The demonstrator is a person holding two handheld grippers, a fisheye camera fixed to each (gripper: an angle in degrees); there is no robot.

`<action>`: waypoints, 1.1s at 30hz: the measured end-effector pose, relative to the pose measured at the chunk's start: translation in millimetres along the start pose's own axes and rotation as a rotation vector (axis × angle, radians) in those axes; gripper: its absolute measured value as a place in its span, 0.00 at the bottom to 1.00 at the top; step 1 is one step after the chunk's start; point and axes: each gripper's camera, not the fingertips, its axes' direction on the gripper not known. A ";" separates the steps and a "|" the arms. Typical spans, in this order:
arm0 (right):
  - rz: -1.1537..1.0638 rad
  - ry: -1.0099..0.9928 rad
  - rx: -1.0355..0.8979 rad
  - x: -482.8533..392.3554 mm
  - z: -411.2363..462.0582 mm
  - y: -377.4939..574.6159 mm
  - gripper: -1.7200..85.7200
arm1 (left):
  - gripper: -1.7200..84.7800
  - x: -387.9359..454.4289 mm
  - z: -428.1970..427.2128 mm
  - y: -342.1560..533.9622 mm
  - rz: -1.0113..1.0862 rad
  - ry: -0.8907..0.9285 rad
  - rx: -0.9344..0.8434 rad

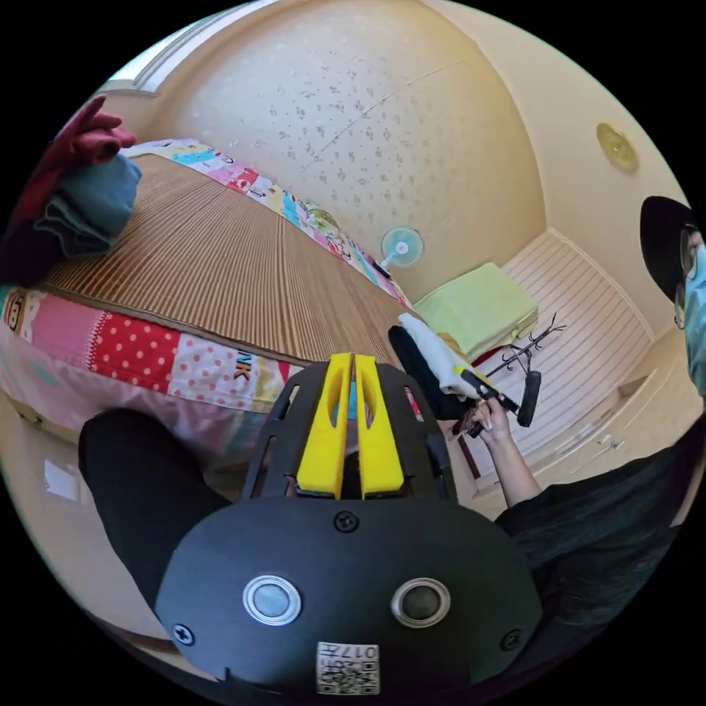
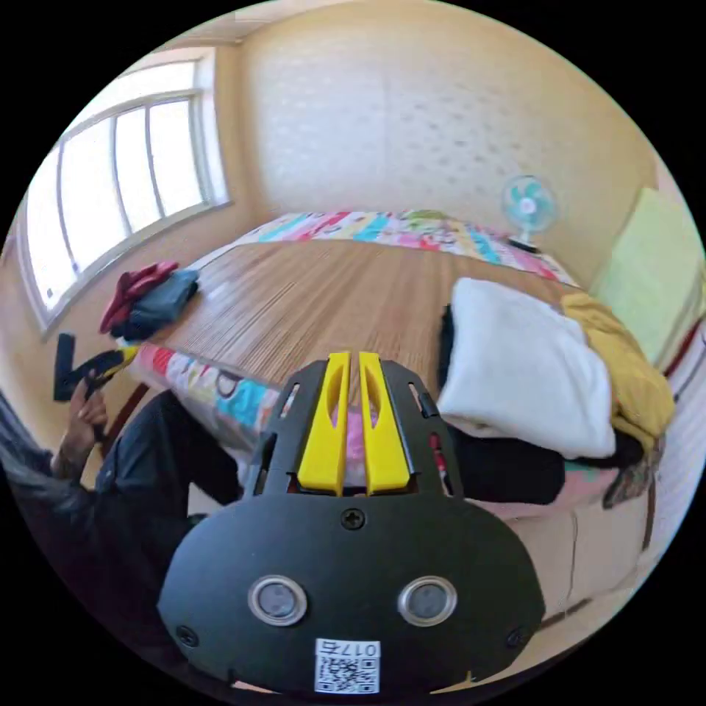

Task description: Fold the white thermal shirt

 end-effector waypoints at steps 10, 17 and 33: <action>0.616 0.449 -0.042 112.5 32.3 -23.1 0.08 | 0.01 27.6 -16.0 34.5 0.076 -0.069 0.034; 0.193 0.042 0.288 -73.1 16.7 -120.0 0.06 | 0.01 48.9 -16.4 47.5 0.132 -0.105 0.099; 0.026 -0.140 0.184 -213.8 73.4 -92.6 0.12 | 0.01 48.8 24.1 47.4 0.031 -0.140 0.042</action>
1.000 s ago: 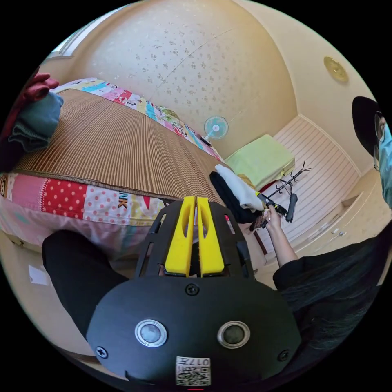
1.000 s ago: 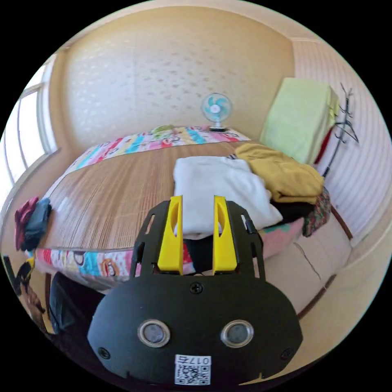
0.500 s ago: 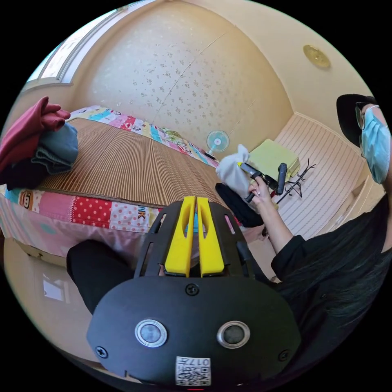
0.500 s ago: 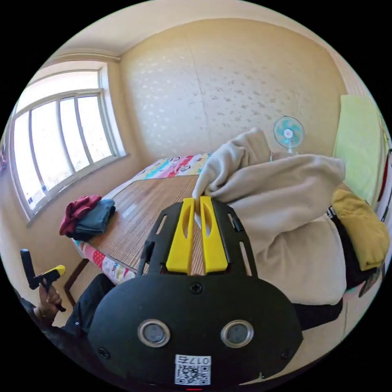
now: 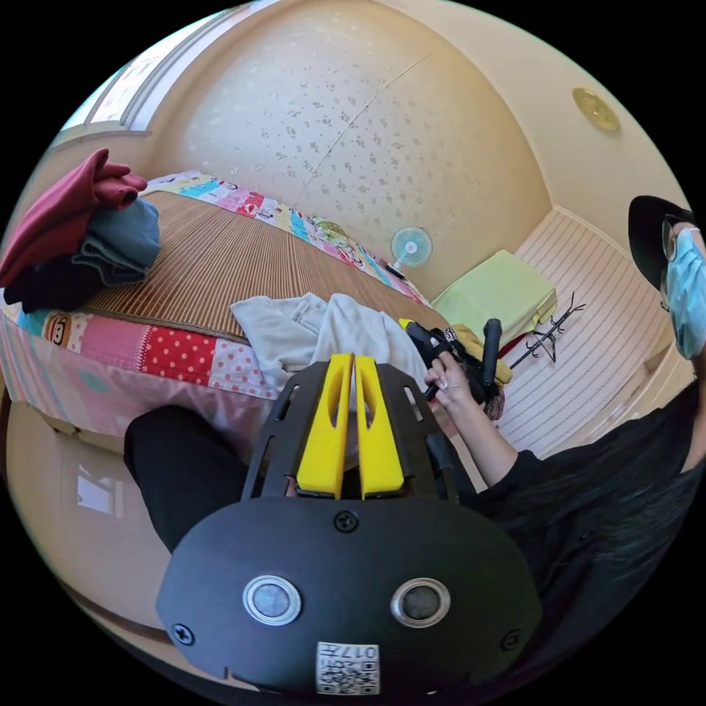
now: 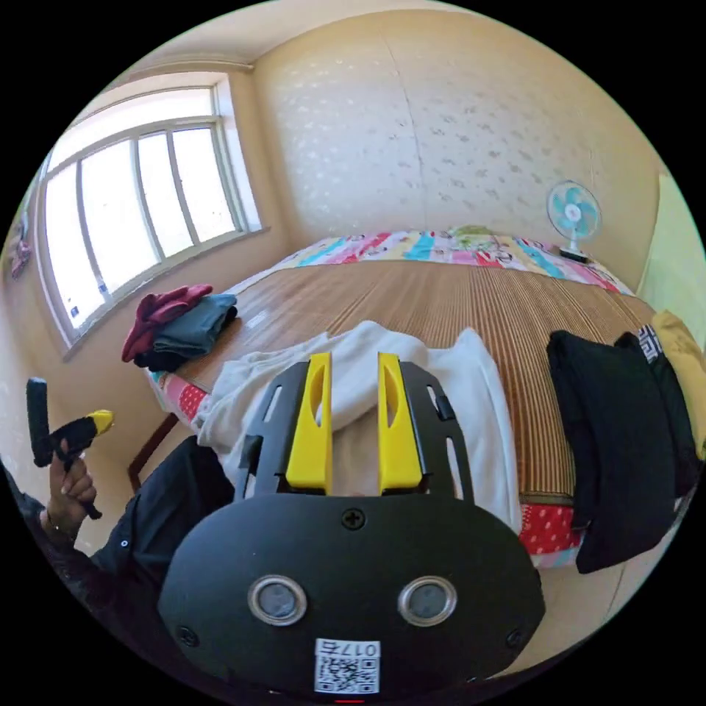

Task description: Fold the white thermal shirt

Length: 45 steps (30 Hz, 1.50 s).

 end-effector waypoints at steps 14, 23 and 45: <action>-0.064 -0.662 -0.087 75.8 -100.3 42.8 0.04 | 0.08 -10.1 55.0 -109.0 0.064 -0.114 -0.111; -0.106 -0.702 -0.161 99.9 -171.4 65.0 0.03 | 0.16 -80.8 220.2 -231.4 0.041 -0.346 -0.608; 0.388 0.216 -0.637 237.1 89.0 -202.5 0.10 | 0.06 -98.4 44.8 -198.2 -0.219 0.188 -0.245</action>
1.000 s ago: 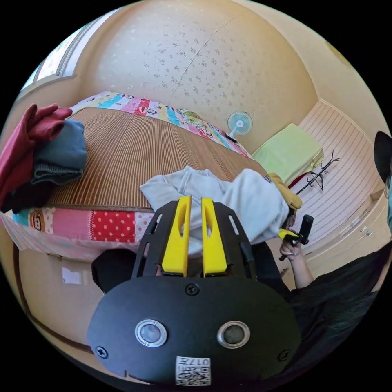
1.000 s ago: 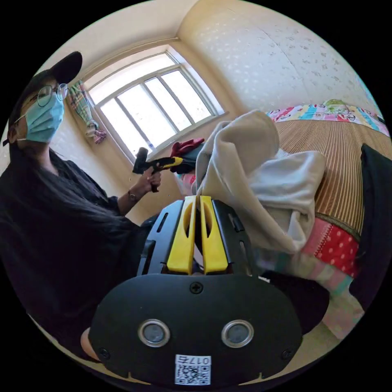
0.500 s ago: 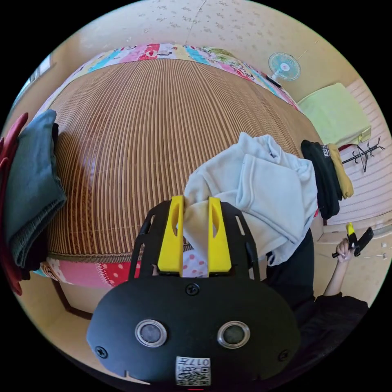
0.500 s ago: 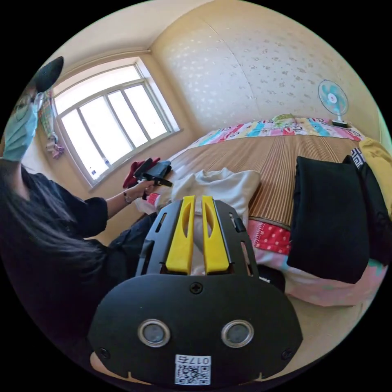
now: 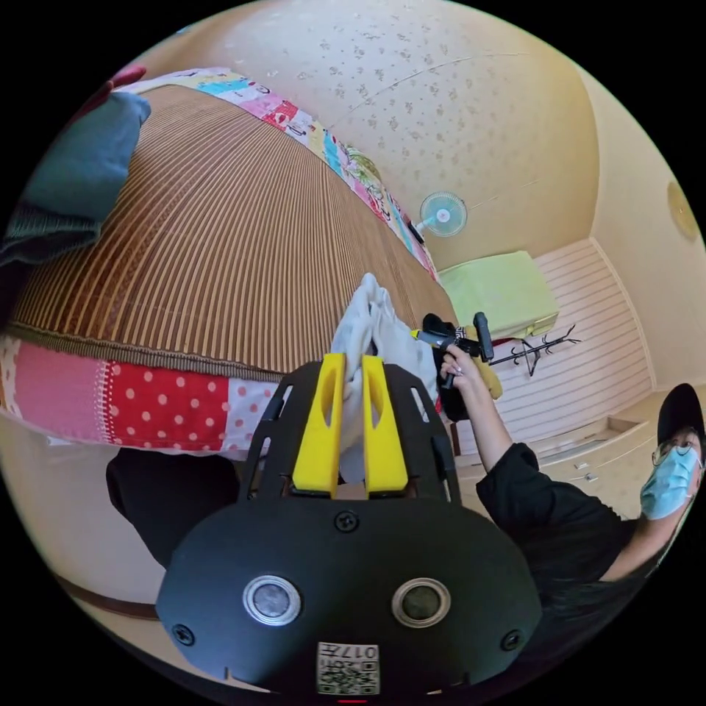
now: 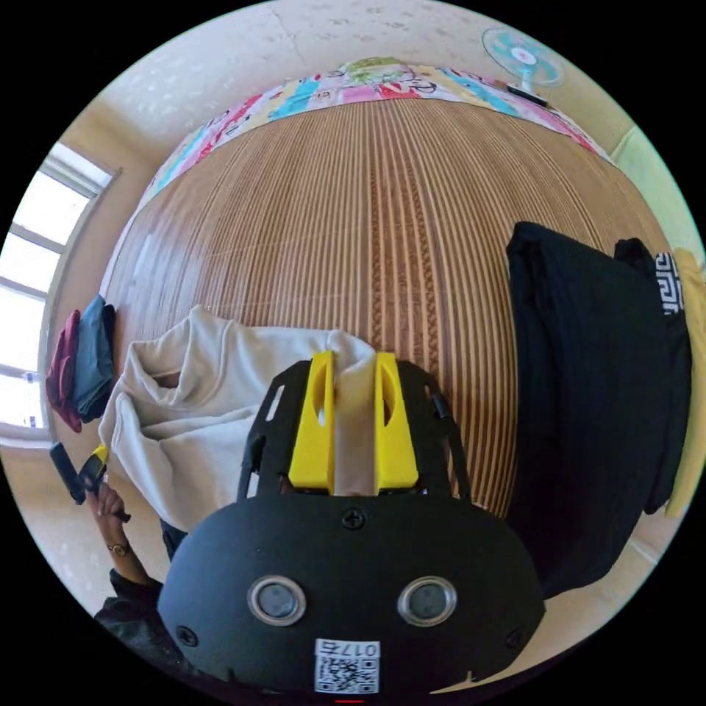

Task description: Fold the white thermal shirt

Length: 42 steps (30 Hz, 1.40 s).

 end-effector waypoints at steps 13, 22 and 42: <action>-0.307 -1.437 0.785 164.7 -232.6 227.0 0.04 | 0.01 42.2 -153.8 32.6 0.203 0.912 0.371; -0.592 -0.975 0.974 141.3 -376.8 272.4 0.04 | 0.01 142.7 -235.4 -23.3 0.379 0.872 0.453; -0.039 0.026 0.717 -8.0 -257.6 -46.6 0.09 | 0.08 176.9 20.4 -234.8 0.436 -0.501 0.089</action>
